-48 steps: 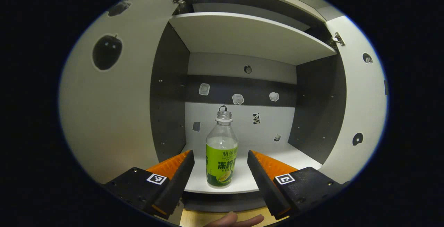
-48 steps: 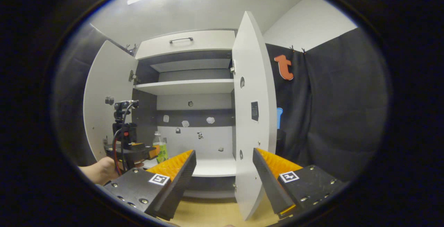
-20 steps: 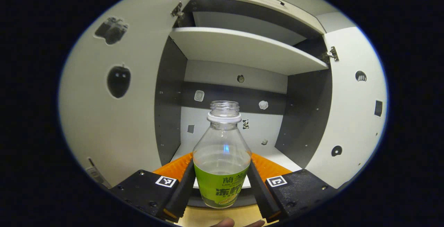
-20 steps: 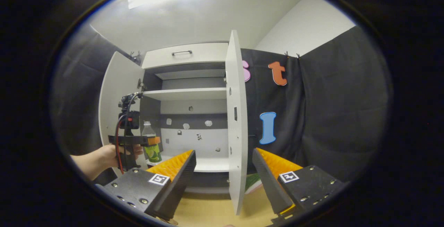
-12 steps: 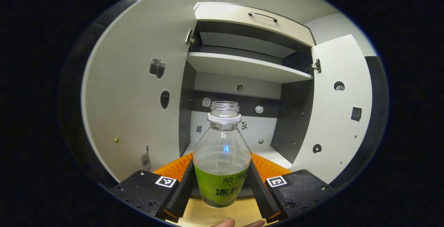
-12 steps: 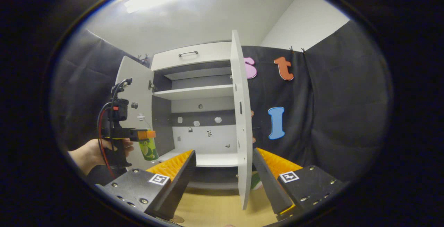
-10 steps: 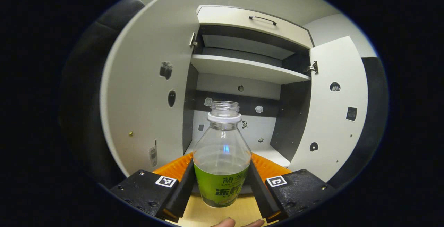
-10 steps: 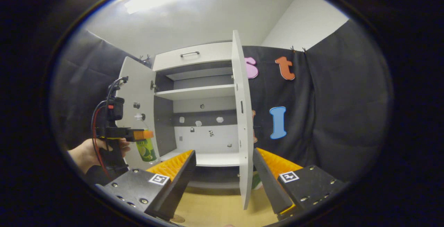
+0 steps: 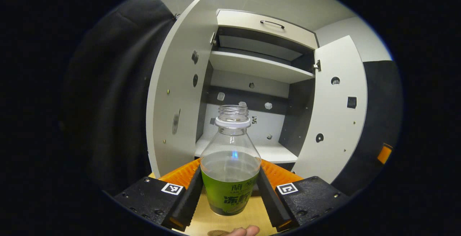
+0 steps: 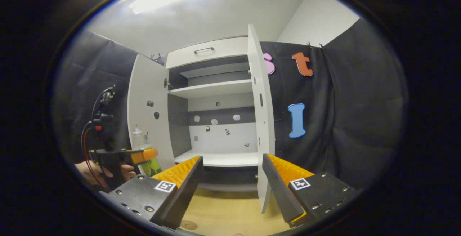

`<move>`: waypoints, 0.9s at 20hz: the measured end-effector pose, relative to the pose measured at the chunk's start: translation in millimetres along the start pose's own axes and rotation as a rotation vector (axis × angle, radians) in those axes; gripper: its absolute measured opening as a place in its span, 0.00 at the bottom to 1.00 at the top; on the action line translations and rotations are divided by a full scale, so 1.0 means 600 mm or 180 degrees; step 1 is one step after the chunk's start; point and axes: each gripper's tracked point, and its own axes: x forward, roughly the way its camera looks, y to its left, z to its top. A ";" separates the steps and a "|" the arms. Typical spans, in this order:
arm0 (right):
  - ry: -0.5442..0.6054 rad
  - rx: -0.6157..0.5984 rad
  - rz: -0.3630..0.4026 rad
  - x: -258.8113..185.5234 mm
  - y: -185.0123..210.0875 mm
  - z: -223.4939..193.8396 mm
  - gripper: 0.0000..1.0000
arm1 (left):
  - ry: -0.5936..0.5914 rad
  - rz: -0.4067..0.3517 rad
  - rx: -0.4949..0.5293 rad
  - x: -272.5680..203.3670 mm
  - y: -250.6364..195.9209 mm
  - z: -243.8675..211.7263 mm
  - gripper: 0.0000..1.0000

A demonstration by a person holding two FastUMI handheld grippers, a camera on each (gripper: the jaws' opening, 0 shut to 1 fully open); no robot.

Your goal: Grasp the bottle in the cabinet with the left hand and place it on the coaster, then close the right door with the right hand and the left door with the left hand.

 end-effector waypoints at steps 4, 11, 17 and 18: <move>0.0124 -0.0032 -0.0100 -0.002 -0.016 -0.029 0.99 | 0.0293 -0.0038 -0.0047 -0.008 0.011 -0.130 0.80; 0.0269 -0.0248 -0.0115 -0.019 -0.025 -0.096 0.95 | 0.0378 -0.0079 -0.0107 -0.025 0.050 -0.329 0.80; 0.0485 -0.0194 -0.0167 -0.016 -0.026 -0.163 0.99 | 0.0622 -0.0173 0.0314 -0.053 0.067 -0.469 0.82; 0.0530 -0.0211 -0.0167 -0.018 -0.027 -0.176 0.95 | 0.0635 -0.0179 0.0322 -0.055 0.067 -0.479 0.82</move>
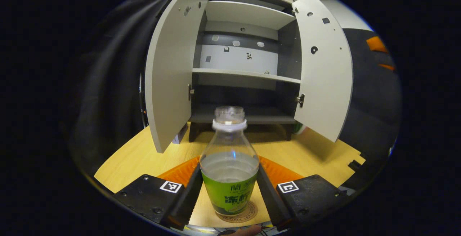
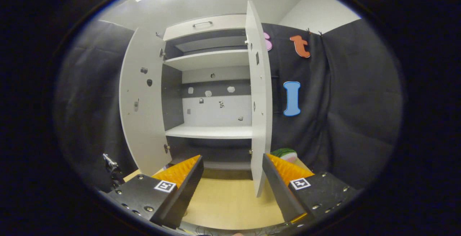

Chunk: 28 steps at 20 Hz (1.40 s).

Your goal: Grasp the bottle in the cabinet with the left hand and place it on the coaster, then close the right door with the right hand and the left door with the left hand.

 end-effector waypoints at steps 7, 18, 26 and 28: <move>0.0255 -0.0120 -0.0065 0.016 -0.008 -0.045 0.99 | -0.0070 -0.0106 -0.0004 0.007 -0.019 -0.010 0.82; 0.0315 -0.0059 -0.0151 0.024 -0.030 -0.070 0.99 | 0.0154 -0.0211 0.0082 -0.016 -0.023 -0.034 0.83; 0.0229 -0.0030 -0.0307 0.024 -0.075 -0.037 0.99 | 0.0141 -0.0344 -0.0058 -0.031 -0.041 0.030 0.85; 0.0185 -0.0025 -0.0365 0.022 -0.097 -0.020 0.99 | 0.0116 -0.0354 0.0013 -0.037 -0.045 0.064 0.87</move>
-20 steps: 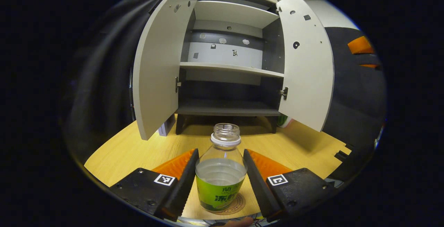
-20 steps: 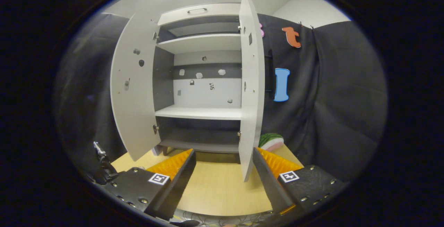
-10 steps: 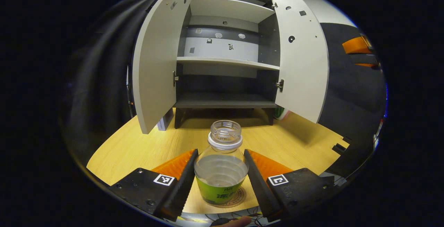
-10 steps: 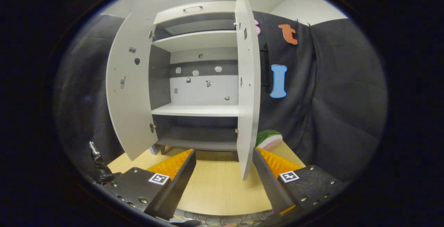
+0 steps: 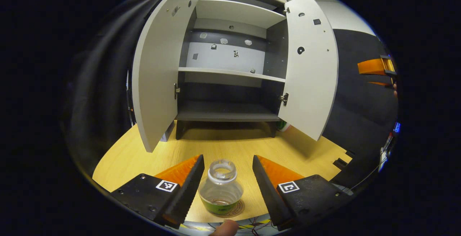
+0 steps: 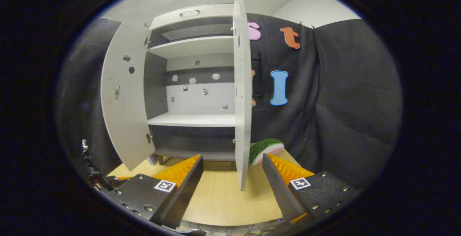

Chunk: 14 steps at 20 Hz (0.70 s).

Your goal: Grasp the bottle in the cabinet with the left hand and place it on the coaster, then close the right door with the right hand and the left door with the left hand.

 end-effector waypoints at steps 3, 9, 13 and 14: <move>-0.0073 -0.0059 -0.0077 -0.002 -0.027 0.023 0.99 | 0.0061 0.0020 0.0142 -0.002 -0.006 0.039 0.98; -0.0223 -0.0025 -0.0384 0.012 -0.115 0.064 0.99 | -0.0099 -0.0179 0.0402 -0.026 -0.040 0.162 0.98; -0.0279 0.0052 -0.0618 0.038 -0.182 0.094 0.99 | -0.0509 -0.0136 0.0669 -0.048 -0.038 0.273 0.98; -0.0306 0.0049 -0.0642 0.048 -0.195 0.105 0.99 | -0.0602 -0.0166 0.0663 -0.057 -0.045 0.298 0.98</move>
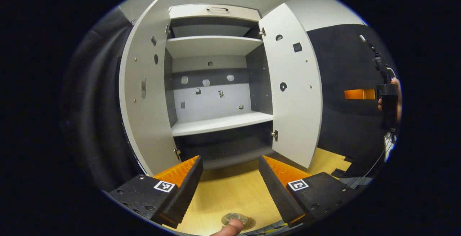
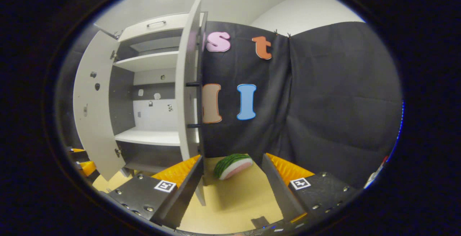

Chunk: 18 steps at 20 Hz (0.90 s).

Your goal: Grasp the bottle in the cabinet with the left hand and place it on the coaster, then close the right door with the right hand and the left door with the left hand.

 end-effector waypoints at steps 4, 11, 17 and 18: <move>-0.0072 -0.0056 -0.0115 0.054 -0.041 0.045 0.99 | -0.0194 -0.0050 -0.0309 -0.002 0.014 0.084 0.98; 0.0052 0.0012 -0.0167 0.147 -0.047 0.087 1.00 | -0.0284 0.0176 -0.0085 -0.008 0.107 0.169 0.98; -0.0146 -0.0402 0.0179 0.179 0.064 0.130 0.99 | -0.0295 0.0462 -0.0149 -0.034 0.192 0.160 0.98; -0.0212 -0.0649 0.0140 0.183 0.068 0.137 0.74 | -0.0262 0.0509 -0.0193 -0.042 0.204 0.152 0.98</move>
